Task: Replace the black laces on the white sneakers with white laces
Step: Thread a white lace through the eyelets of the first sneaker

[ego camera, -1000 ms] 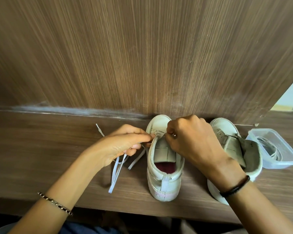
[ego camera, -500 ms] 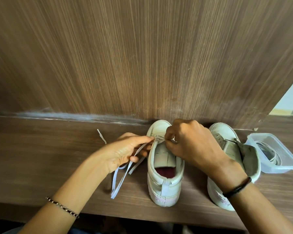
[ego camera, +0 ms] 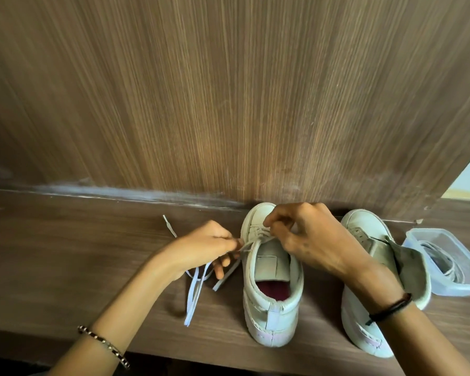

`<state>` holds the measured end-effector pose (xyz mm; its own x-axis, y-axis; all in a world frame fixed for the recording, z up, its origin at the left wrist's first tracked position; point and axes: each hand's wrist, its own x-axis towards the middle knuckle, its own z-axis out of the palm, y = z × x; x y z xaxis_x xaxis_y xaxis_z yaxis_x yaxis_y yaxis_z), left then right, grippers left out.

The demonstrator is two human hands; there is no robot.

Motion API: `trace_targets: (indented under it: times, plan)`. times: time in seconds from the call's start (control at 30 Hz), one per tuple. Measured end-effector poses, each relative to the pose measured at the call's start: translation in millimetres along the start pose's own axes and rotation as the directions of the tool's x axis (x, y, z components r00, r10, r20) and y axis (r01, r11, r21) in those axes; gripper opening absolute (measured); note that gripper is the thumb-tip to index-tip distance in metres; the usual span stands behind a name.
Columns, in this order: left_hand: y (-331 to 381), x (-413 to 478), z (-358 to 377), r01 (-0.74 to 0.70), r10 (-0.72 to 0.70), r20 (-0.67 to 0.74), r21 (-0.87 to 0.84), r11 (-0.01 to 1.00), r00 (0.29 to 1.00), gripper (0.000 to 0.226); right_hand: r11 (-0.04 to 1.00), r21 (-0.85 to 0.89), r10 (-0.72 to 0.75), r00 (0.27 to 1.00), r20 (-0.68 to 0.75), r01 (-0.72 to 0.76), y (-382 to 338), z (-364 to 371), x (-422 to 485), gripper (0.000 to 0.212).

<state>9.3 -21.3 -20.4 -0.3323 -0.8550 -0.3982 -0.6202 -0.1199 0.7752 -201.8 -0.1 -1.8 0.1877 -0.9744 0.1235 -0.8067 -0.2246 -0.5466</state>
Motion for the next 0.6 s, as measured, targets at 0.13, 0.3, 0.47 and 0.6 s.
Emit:
trace_targets:
  times: [0.13, 0.3, 0.47, 0.6]
  plan:
    - [-4, 0, -2, -0.044, 0.049, 0.095, -0.059, 0.997, 0.994, 0.017, 1.0, -0.001, -0.021, 0.999, -0.024, 0.021, -2, 1, 2, 0.02]
    - [-4, -1, -3, -0.157, 0.157, 0.029, 0.018, 0.987, 0.987, 0.019, 0.999, 0.019, -0.03, 0.997, -0.073, 0.032, 1, 0, 4, 0.019]
    - [4, -3, -1, -0.151, 0.157, -0.049, 0.113, 0.982, 0.986, 0.011, 0.992, 0.095, -0.075, 0.995, -0.072, 0.082, -1, -1, 3, 0.019]
    - [9, -4, -2, -0.092, 0.095, -0.138, 0.031, 0.995, 0.986, 0.027, 0.981, 0.178, -0.061, 0.994, -0.094, 0.077, -1, -1, 4, 0.021]
